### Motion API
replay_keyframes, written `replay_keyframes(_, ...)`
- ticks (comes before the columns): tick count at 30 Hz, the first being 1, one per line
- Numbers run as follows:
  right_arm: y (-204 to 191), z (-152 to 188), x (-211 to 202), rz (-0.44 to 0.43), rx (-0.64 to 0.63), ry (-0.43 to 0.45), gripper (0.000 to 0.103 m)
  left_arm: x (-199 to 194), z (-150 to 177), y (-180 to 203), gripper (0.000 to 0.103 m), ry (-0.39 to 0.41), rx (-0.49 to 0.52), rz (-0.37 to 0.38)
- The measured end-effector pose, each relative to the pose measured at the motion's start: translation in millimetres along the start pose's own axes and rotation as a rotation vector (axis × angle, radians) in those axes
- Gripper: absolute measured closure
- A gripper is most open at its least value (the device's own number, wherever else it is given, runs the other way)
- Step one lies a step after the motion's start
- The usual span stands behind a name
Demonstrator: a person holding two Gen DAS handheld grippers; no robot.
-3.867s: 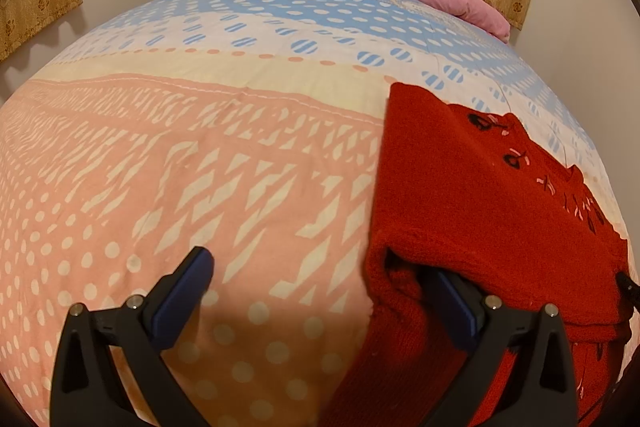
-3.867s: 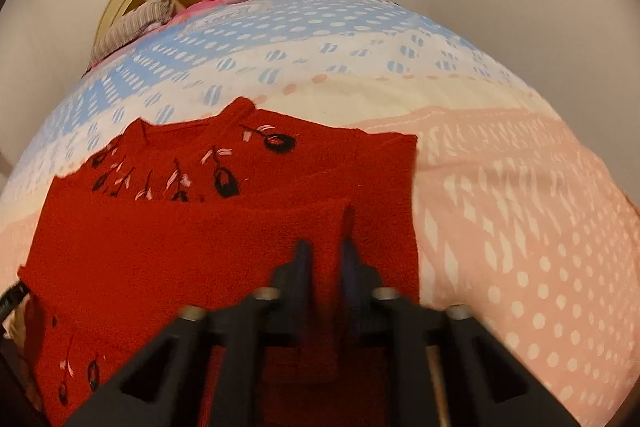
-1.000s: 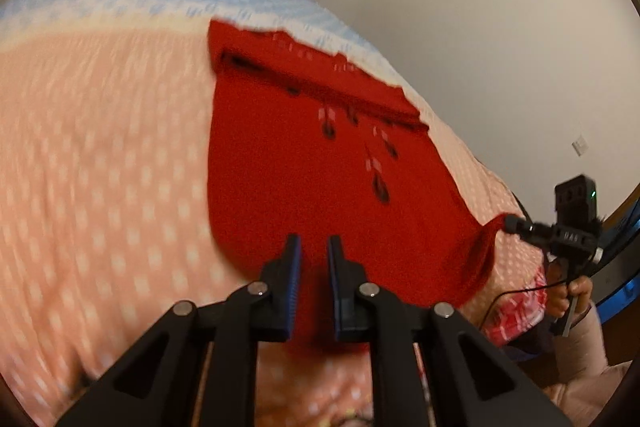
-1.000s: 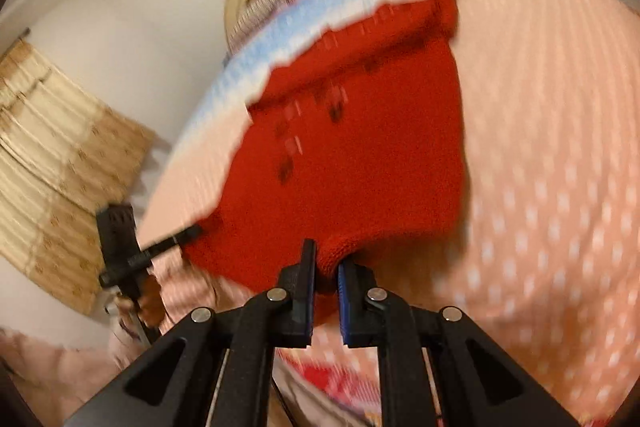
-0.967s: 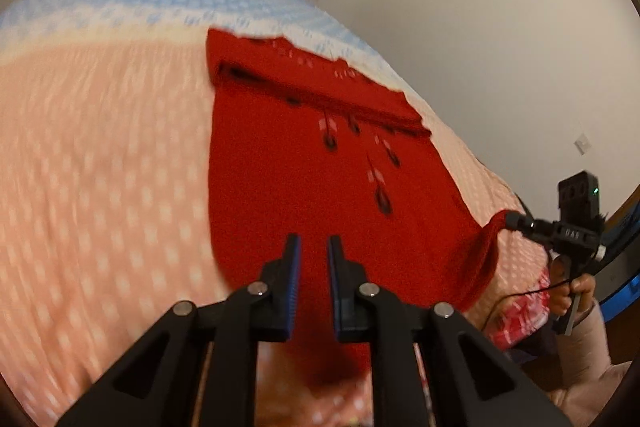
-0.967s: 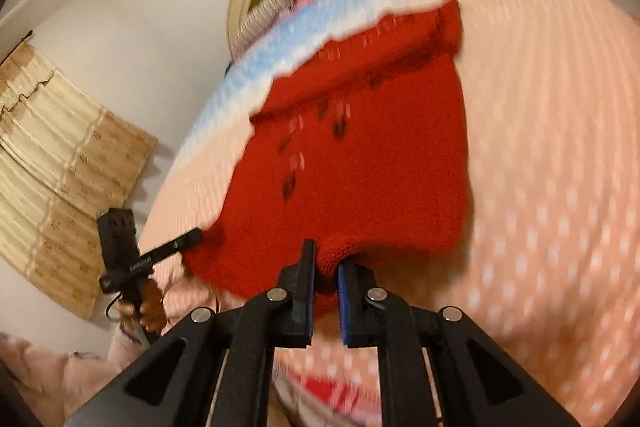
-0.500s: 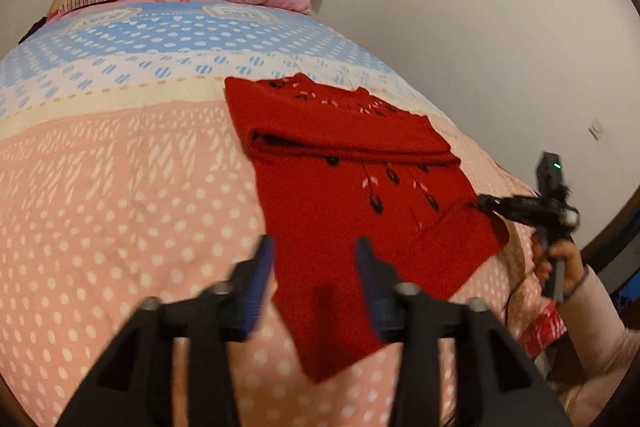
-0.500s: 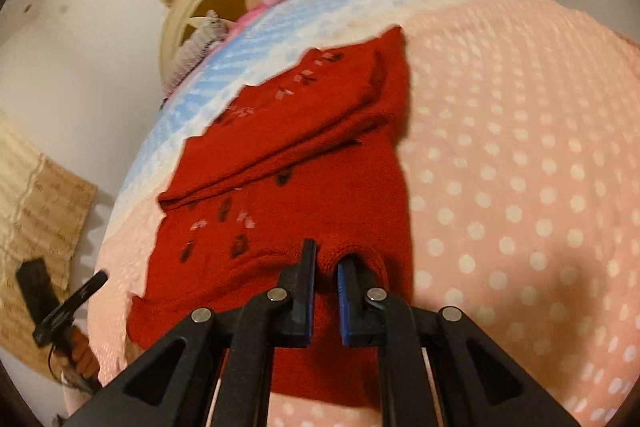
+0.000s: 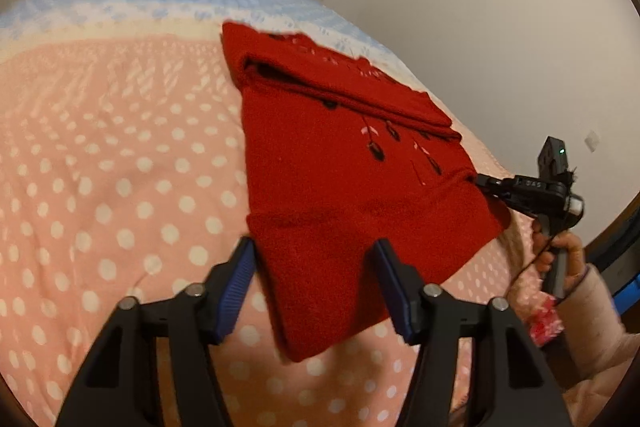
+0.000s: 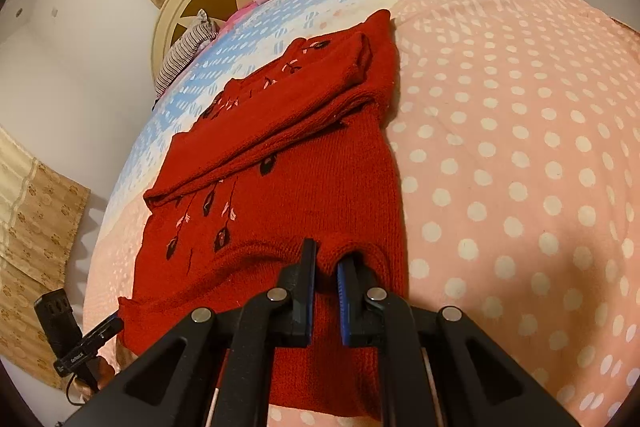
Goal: Fold small clothes
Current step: 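Grasp the hem with the left gripper while the right gripper holds the hem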
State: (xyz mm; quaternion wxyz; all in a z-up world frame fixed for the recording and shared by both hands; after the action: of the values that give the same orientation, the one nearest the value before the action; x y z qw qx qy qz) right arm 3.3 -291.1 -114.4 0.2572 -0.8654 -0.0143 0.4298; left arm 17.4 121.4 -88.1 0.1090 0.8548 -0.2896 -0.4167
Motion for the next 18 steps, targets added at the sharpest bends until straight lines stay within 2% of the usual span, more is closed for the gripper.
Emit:
replay_keyframes(1, 0, 0, 0, -0.001, 0.000, 0.000, 0.094, -2, -1, 3, 0.063, 0.022, 0.020, -0.020)
replay_keyframes(3, 1, 1, 1, -0.005, 0.005, 0.001, 0.094, -5, -2, 9, 0.080, 0.052, 0.057, -0.050)
replay_keyframes(4, 1, 1, 1, -0.008, 0.008, 0.002, 0.094, -5, -3, 10, 0.083, 0.059, 0.063, -0.055)
replay_keyframes(9, 3, 2, 1, -0.019, 0.024, 0.007, 0.094, -6, -6, 11, 0.089, 0.092, 0.060, -0.061)
replay_keyframes(12, 4, 2, 1, -0.020, 0.027, 0.012, 0.094, 5, -5, 8, 0.088, 0.040, 0.019, -0.039)
replay_keyframes(13, 4, 3, 1, -0.019, 0.024, 0.016, 0.094, 11, -5, 7, 0.085, 0.021, 0.003, -0.025)
replay_keyframes(16, 2, 2, -4, -0.032, 0.007, 0.025, 0.094, 15, -4, 7, 0.084, 0.021, -0.009, -0.008)
replay_keyframes(18, 1, -2, -17, -0.080, 0.023, 0.041, 0.093, 14, -5, 8, 0.084, 0.023, 0.000, -0.004)
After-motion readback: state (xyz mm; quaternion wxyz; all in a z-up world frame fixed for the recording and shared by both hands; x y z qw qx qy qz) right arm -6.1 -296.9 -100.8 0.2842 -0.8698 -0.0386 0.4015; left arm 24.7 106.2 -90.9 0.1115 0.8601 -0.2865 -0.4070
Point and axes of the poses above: each gripper's, at about its wrist camera, not at the fingertips, and x roughly the way its jaws point, y to its right, z to its underside, the point moved 3 cm from there along x, roughly the way its jaws point, and after that the axes turned 2 degrees about z, right-handed, at the moved point
